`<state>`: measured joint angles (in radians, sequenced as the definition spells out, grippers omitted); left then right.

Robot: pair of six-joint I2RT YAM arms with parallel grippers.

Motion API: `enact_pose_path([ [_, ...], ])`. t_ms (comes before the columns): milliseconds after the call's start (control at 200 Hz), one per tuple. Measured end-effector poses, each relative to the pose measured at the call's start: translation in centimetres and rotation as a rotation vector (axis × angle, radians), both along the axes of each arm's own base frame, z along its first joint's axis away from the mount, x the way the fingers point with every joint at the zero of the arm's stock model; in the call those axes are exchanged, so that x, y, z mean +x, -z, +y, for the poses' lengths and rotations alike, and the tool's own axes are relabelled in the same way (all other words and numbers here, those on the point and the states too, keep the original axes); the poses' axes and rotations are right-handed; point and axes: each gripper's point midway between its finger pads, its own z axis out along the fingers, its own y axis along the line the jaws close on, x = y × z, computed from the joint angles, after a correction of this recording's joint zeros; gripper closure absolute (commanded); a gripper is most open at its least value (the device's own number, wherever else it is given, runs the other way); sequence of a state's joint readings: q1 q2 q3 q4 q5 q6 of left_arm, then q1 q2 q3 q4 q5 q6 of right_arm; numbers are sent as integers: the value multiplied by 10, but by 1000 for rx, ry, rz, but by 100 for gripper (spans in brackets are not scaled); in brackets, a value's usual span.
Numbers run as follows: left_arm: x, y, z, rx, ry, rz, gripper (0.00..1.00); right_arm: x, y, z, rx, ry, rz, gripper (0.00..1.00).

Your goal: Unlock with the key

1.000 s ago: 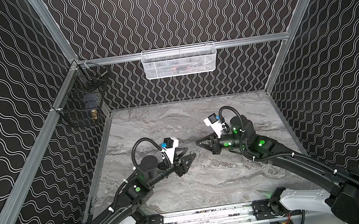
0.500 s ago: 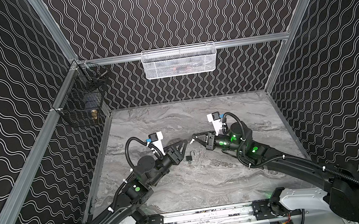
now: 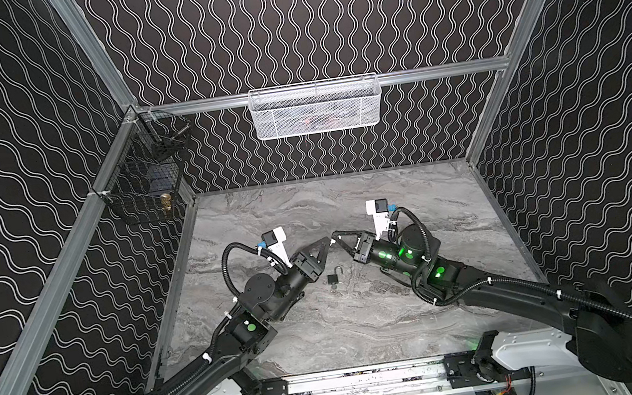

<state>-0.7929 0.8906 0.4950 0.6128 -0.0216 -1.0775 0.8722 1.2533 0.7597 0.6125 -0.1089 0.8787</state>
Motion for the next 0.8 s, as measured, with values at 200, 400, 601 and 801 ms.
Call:
enact_pose_path([
  [200, 0, -3, 0, -18, 1, -2, 77, -3, -8, 2, 30, 6, -19, 100],
  [400, 0, 0, -3, -17, 14, 1, 86, -5, -8, 7, 41, 3, -22, 100],
  [601, -1, -5, -4, -28, 22, -11, 90, -6, -11, 6, 62, 5, -18, 100],
  [801, -2, -5, -4, -29, 26, -13, 90, -7, -11, 5, 72, 4, -25, 100],
])
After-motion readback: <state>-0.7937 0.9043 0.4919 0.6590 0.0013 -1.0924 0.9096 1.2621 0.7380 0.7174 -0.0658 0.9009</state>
